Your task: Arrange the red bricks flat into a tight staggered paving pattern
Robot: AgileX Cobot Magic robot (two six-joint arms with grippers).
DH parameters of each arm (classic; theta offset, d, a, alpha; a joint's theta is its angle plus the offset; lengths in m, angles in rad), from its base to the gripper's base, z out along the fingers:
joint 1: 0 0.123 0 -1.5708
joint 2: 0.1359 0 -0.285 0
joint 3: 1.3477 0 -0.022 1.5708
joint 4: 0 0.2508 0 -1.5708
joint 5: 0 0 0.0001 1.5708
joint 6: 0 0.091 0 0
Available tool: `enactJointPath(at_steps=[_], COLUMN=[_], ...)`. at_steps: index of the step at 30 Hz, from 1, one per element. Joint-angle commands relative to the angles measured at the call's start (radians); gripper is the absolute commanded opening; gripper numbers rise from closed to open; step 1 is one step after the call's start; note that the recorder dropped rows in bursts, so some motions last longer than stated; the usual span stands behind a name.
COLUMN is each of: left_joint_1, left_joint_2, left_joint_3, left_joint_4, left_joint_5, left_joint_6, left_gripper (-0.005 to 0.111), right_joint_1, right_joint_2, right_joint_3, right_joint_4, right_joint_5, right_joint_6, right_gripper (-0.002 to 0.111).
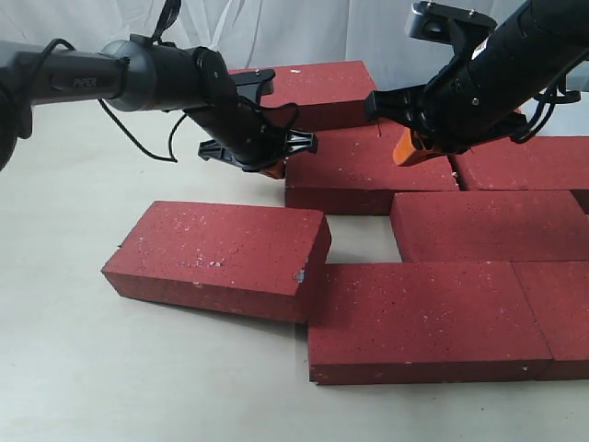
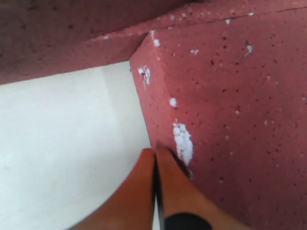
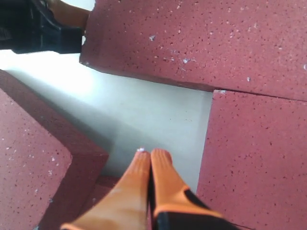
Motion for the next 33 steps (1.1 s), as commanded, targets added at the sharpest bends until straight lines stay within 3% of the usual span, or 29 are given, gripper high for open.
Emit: enactJointPath(at_steps=[1,6,23,33], left_joint_1=[-0.019,-0.019,-0.057,-0.012], left_joint_2=[-0.001,0.045,0.049,0.029], left_joint_3=[0.002,0.002,-0.008,-0.009], left_joint_4=[-0.040,-0.109,-0.105,-0.045], left_joint_5=[-0.046,-0.039,-0.077,-0.012], left_joint_6=[0.000,0.000,0.028,0.028], left_gripper=[0.000,0.000,0.000,0.000], right_joint_1=[-0.003,-0.003,-0.003,-0.003], right_joint_2=[-0.003,-0.003,-0.003,-0.003], right_joint_3=[0.001,0.001,0.001,0.001], right_joint_4=[0.001,0.001,0.001,0.001], right_joint_5=[-0.008,-0.010,-0.013,-0.013], right_joint_6=[-0.005,-0.005,-0.005,-0.005], right_gripper=[-0.001,-0.001,-0.001,-0.001])
